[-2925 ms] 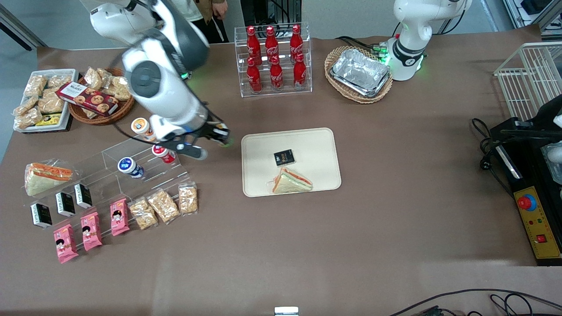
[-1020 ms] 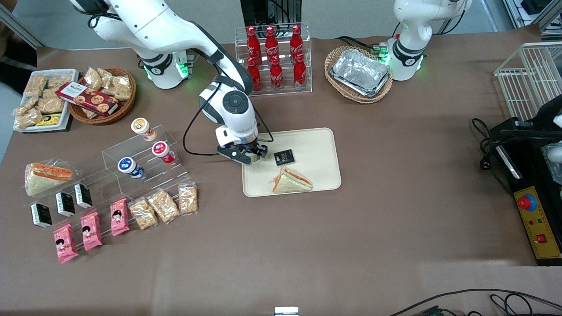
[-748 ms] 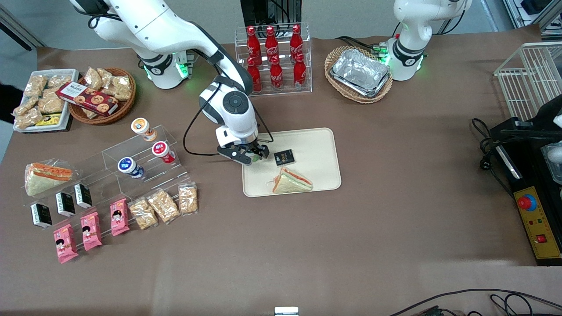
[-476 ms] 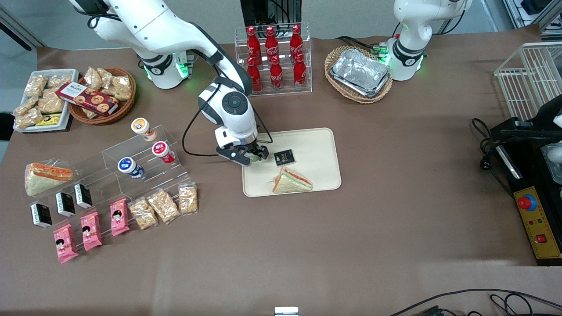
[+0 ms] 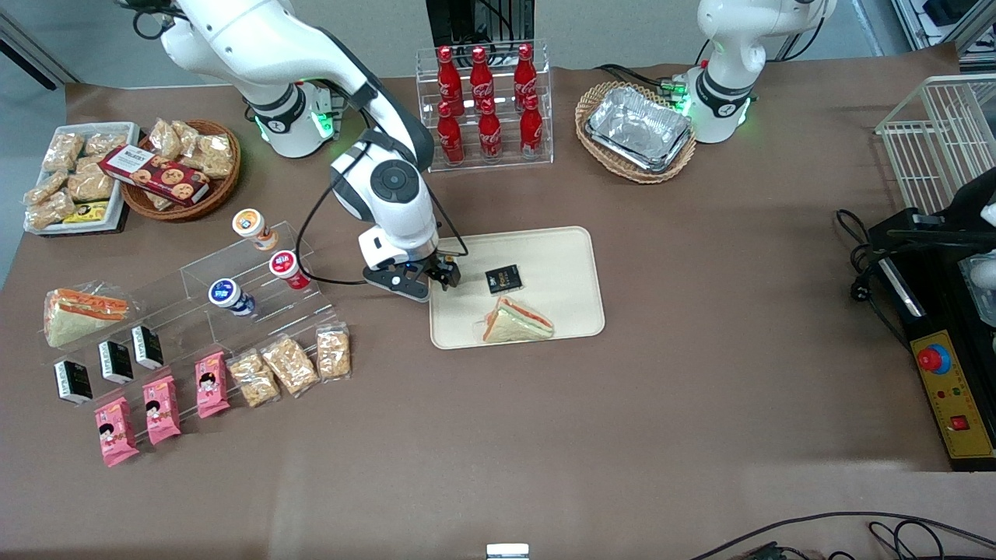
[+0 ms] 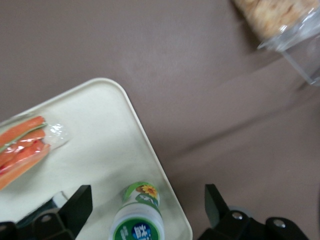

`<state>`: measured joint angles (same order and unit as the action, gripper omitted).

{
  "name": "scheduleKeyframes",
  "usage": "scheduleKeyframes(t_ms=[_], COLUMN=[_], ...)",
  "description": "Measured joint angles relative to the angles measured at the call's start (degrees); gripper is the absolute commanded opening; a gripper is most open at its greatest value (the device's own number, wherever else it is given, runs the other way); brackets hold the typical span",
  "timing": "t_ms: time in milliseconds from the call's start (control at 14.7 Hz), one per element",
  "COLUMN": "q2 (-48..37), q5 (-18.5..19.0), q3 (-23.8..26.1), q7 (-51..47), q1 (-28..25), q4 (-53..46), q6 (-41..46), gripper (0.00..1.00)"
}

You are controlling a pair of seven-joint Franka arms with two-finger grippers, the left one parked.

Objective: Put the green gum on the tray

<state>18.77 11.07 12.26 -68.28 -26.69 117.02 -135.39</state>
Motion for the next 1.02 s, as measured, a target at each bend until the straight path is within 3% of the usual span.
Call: scheduleKeyframes(t_ms=[204,476,748,1020], q2=[-3.8,-8.3,-10.4,-14.7], q5=[-0.7,-8.6,-9.5,-9.6], q3=[0.0,-0.9,-4.4,-12.5], q7=[1.5,10.5,22.7,38.8], q1=[0.2,0.5,0.7,0.8], q4=[-0.9,-9.1,-22.6,-25.2], q6=[3.7,17.8,36.2,41.8], gripper=[1.0,1.0,1.0,1.0])
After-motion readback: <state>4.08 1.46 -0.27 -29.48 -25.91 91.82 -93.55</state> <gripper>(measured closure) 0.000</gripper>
